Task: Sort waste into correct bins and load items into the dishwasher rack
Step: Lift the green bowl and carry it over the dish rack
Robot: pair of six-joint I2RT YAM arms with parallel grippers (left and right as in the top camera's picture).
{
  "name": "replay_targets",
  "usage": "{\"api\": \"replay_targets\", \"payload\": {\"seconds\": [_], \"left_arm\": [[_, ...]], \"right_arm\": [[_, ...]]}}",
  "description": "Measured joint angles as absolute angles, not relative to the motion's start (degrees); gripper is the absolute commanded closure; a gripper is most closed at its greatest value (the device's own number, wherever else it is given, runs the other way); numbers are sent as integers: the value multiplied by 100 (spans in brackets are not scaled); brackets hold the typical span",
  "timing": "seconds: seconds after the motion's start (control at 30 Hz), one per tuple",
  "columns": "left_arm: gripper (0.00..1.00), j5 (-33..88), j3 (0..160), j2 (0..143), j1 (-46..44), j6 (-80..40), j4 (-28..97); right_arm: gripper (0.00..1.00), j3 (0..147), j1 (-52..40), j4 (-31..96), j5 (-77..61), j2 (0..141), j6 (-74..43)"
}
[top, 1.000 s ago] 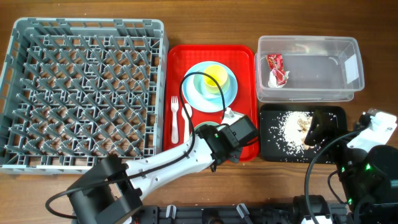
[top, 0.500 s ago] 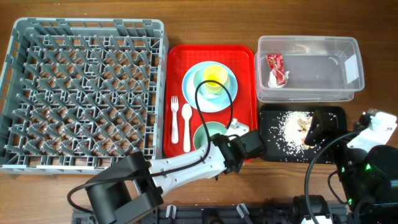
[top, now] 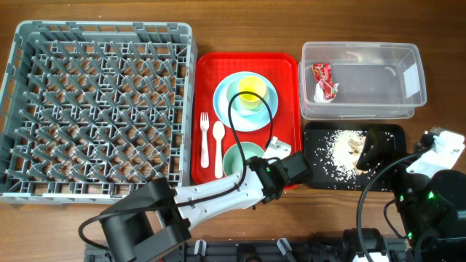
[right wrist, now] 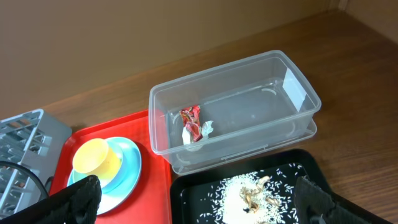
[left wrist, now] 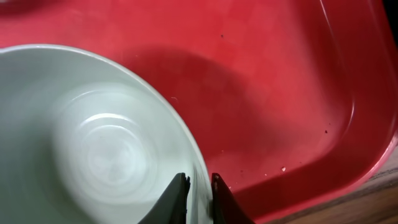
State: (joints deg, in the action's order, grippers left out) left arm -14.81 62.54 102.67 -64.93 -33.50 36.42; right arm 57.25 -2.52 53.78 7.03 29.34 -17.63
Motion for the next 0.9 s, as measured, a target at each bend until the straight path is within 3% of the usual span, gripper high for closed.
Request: {"api": "replay_targets", "payload": {"seconds": [0.17,0.4,0.47,0.73,0.9], "left_arm": [[84,-1518,6254,10239,-6493,-3350,3642],[90,-1653,6254,10237,-6493,-3350,3642],[96,-1669,6254,10237,-6493,-3350,3640],[96,-1741,6276,10088,-6493,-3330,3708],[96,-1225,6855,9242,-6326,-2982,4169]], "right_arm": [[0,5725,-252,5378,703,2934,-1763],[0,5725,-250,5378,703,2934,-1763],[0,5725,-252,5378,703,2934,-1763],[0,5725,-252,5378,703,2934,-1763],[0,5725,-252,5378,703,2934,-1763]]}}
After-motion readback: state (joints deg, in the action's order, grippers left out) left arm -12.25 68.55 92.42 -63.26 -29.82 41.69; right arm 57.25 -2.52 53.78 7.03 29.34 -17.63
